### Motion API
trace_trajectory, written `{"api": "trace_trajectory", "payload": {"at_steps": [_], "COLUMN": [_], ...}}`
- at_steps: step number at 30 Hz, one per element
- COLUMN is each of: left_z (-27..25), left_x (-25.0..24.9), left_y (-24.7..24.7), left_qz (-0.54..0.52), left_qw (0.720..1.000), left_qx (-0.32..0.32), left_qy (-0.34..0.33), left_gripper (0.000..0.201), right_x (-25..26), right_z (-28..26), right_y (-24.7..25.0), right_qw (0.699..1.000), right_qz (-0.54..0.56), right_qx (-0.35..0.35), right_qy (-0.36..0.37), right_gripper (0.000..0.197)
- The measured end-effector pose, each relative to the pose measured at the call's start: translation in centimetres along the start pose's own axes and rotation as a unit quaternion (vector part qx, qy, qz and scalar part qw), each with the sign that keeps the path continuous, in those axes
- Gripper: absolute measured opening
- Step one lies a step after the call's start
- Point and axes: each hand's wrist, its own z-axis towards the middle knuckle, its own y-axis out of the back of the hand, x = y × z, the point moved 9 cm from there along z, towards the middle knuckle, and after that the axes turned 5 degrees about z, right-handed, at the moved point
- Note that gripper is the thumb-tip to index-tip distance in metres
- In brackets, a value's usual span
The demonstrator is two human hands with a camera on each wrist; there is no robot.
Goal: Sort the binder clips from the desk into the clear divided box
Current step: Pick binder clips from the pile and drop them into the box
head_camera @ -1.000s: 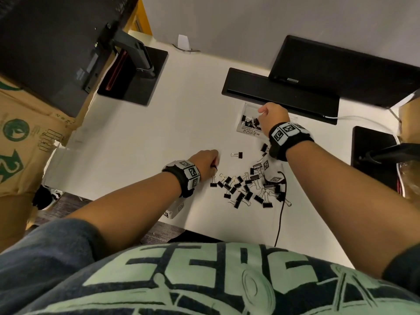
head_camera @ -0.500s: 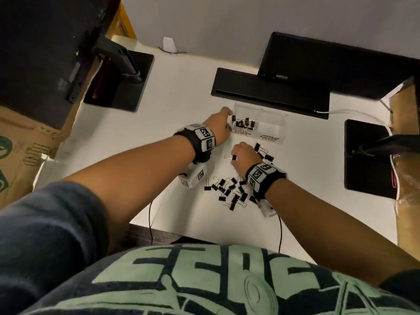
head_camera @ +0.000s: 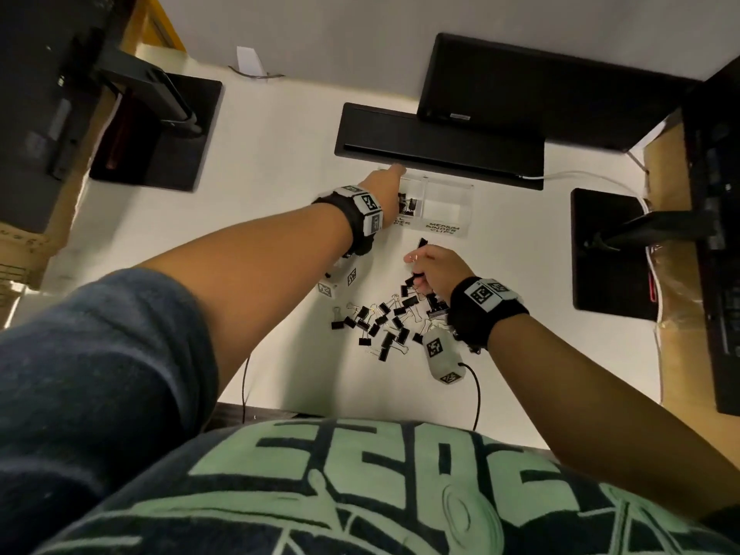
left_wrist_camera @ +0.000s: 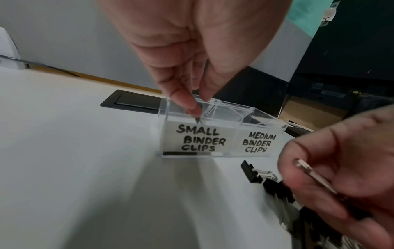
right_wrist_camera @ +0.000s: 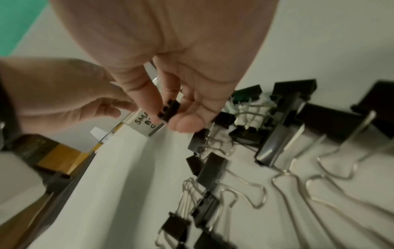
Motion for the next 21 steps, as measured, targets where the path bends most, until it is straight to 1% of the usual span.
{"api": "trace_trajectory", "payload": {"at_steps": [2,3,4,5,6,7,9,12,14,18,21], "left_z": [-0.8,-1.3,-2.0,-2.8,-3.7,-4.7,-6.9,-10.1,-11.4,-12.5,-12.6], "left_x": [0.1,0.2,0.4,0.7,1.1,1.5,2.4,3.8,4.6,5.7,5.9], "left_y": [0.3,0.4,0.5,0.5,0.1,-0.6,-3.0,-6.8,-8.5,-10.1,-10.4], "left_qz": [-0.013,-0.020,-0.026,-0.029,-0.029,-0.024,0.006,0.060,0.068,0.066,0.061], "left_qw": [1.000,0.999,0.999,0.998,0.998,0.998,0.998,0.988,0.985,0.987,0.989], "left_qx": [-0.014,-0.026,-0.038,-0.047,-0.047,-0.034,0.026,0.121,0.147,0.143,0.127], "left_qy": [-0.011,-0.015,-0.020,-0.026,-0.034,-0.044,-0.064,-0.076,-0.065,-0.040,-0.041], "left_gripper": [0.053,0.052,0.049,0.046,0.042,0.038,0.032,0.030,0.033,0.038,0.031], "right_x": [-0.3,-0.2,0.0,0.2,0.5,0.5,0.4,-0.2,-0.1,0.2,0.4], "right_z": [-0.3,-0.6,-0.9,-1.2,-1.5,-1.6,-2.0,-2.3,-2.4,-2.4,-2.4], "right_y": [-0.3,-0.7,-1.1,-1.5,-2.1,-2.8,-4.3,-5.9,-6.4,-6.4,-6.5], "right_qw": [0.999,0.999,0.999,0.996,0.987,0.972,0.941,0.886,0.858,0.856,0.854], "right_qz": [0.028,0.024,-0.008,-0.071,-0.146,-0.214,-0.309,-0.430,-0.479,-0.487,-0.489], "right_qx": [0.012,0.026,0.041,0.055,0.069,0.083,0.112,0.137,0.133,0.112,0.106], "right_qy": [-0.024,-0.024,-0.017,0.002,0.026,0.048,0.074,0.108,0.129,0.134,0.141], "right_gripper": [0.017,0.014,0.009,0.005,0.007,0.011,0.018,0.025,0.027,0.023,0.016]}}
